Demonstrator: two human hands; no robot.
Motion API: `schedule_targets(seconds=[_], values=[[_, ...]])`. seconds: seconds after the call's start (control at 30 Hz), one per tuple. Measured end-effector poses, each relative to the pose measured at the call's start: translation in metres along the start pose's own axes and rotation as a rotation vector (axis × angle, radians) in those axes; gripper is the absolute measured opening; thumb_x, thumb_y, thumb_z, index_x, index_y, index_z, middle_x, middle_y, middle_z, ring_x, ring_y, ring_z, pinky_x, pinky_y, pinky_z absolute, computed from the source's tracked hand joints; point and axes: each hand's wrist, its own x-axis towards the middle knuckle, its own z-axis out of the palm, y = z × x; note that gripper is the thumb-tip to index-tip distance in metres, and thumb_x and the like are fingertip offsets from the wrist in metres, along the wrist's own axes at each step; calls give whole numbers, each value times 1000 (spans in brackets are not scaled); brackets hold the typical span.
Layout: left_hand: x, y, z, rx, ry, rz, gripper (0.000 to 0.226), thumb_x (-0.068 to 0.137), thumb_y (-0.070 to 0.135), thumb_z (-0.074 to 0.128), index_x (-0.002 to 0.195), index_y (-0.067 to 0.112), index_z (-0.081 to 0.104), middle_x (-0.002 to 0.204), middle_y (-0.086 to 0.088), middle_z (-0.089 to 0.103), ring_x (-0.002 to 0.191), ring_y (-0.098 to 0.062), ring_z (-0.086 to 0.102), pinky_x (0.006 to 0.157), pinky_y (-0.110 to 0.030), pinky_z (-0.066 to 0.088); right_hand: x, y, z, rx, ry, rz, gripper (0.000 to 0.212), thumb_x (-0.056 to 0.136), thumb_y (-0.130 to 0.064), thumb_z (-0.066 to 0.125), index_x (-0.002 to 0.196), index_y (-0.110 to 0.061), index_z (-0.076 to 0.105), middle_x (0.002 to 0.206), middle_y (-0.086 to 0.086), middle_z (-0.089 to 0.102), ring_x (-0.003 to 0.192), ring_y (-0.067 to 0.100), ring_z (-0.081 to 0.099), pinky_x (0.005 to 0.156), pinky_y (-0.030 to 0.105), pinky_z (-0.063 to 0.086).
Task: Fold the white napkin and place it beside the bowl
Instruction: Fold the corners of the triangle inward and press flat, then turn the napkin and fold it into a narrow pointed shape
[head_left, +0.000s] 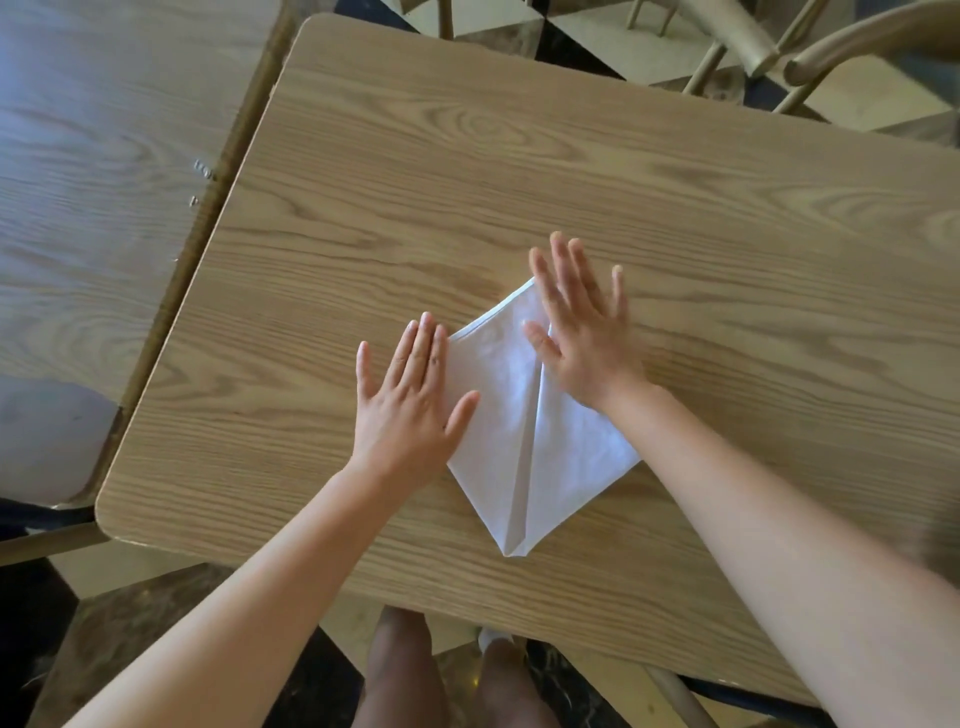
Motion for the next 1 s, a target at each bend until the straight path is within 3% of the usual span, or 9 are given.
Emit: schedule_targets(seconds=[0.07, 0.1, 0.17, 0.27, 0.4, 0.5, 0.7, 0.87, 1.0], values=[[10, 3, -8, -29, 56, 32, 66, 87, 44, 31, 138, 3, 41, 144, -12, 42, 134, -25, 36, 107, -50, 25, -12, 7, -9, 83, 179, 222, 63, 90, -41, 32, 146, -14, 20, 154, 10, 21, 138, 31, 27, 106, 52, 22], [16, 4, -11, -39, 87, 55, 61, 85, 39, 37, 131, 1, 48, 133, -13, 52, 124, -29, 46, 98, -47, 36, -18, 12, -12, 86, 253, 279, 60, 87, -37, 37, 141, -9, 34, 144, 16, 39, 126, 38, 41, 100, 49, 30], [26, 8, -14, -55, 119, 69, 48, 81, 29, 49, 119, 2, 57, 112, -13, 60, 105, -33, 55, 79, -41, 46, -31, 21, -13, 80, 302, 294, 50, 82, -29, 44, 123, -3, 55, 113, 20, 59, 100, 42, 54, 91, 40, 32], [40, 15, -19, -71, 81, 21, 29, 79, 18, 62, 104, 5, 62, 98, -12, 58, 94, -35, 55, 68, -38, 44, -43, 21, -13, 138, 243, 274, 35, 80, -21, 53, 107, -2, 64, 92, 17, 62, 87, 40, 53, 85, 33, 32], [52, 17, -27, -140, 12, -72, 26, 85, 19, 55, 109, 8, 57, 106, -10, 58, 102, -31, 52, 73, -37, 39, -42, 9, -20, 217, 93, 368, 25, 81, -11, 62, 105, -3, 63, 95, 16, 59, 97, 35, 50, 80, 40, 41], [59, 16, -28, -225, -84, -146, 30, 84, 19, 56, 112, 9, 55, 112, -7, 57, 108, -28, 49, 76, -33, 37, -38, 6, -21, 228, 79, 428, 18, 80, -12, 63, 97, -6, 62, 96, 13, 59, 97, 31, 50, 78, 37, 40], [71, 11, -38, -315, -193, -115, 14, 76, 13, 58, 89, 11, 62, 95, -5, 59, 95, -24, 52, 71, -32, 44, -29, 5, -32, 434, 18, 533, 8, 78, -10, 60, 86, -11, 57, 86, 2, 61, 84, 25, 56, 69, 33, 42], [80, 19, -87, -479, -31, -37, 7, 77, 12, 61, 84, 13, 60, 83, 1, 60, 81, -21, 55, 69, -28, 41, -16, 5, -84, 558, 187, 483, 9, 77, -12, 62, 83, -18, 62, 70, -12, 59, 67, 13, 54, 62, 26, 39], [85, 33, -135, -576, 223, 138, 8, 74, 8, 63, 82, 8, 60, 80, 2, 59, 78, -17, 54, 66, -12, 35, -9, -1, -143, 501, 414, 279, 9, 77, -12, 61, 85, -11, 66, 79, -2, 65, 71, 14, 55, 66, 25, 41]])
